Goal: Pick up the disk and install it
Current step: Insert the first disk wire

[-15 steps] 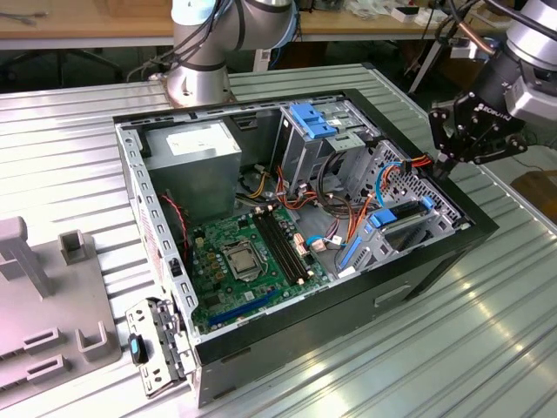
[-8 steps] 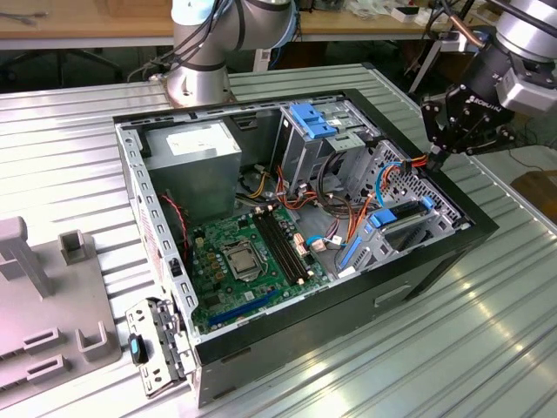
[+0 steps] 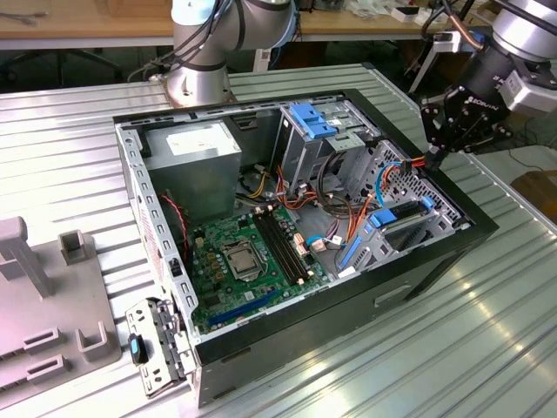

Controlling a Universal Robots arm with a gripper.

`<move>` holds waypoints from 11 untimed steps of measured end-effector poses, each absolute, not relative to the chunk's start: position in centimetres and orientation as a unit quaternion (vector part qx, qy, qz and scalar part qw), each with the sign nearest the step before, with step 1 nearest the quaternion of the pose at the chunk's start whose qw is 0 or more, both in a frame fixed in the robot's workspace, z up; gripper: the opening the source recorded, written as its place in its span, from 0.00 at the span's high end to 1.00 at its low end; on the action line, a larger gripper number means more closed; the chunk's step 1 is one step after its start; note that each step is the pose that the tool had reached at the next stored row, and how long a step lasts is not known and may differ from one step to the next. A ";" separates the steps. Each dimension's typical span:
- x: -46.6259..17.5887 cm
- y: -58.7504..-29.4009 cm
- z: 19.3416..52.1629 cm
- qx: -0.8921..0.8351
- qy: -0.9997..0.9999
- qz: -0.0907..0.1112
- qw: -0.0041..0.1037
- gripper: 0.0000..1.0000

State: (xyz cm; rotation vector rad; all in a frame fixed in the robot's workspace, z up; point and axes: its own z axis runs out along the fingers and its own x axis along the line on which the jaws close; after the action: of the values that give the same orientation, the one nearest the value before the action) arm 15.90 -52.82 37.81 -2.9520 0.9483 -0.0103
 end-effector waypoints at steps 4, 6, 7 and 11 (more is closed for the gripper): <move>16.2 -52.3 37.8 -0.957 0.288 -0.003 0.021 0.89; 16.2 -52.3 37.7 -0.964 0.266 -0.004 0.021 0.89; 16.2 -52.3 37.7 -0.966 0.258 -0.004 0.021 0.89; 16.2 -52.3 37.6 -0.975 0.222 -0.005 0.022 0.89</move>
State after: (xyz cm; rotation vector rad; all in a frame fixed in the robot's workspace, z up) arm 16.24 -52.27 37.61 -3.0210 0.6887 -0.0141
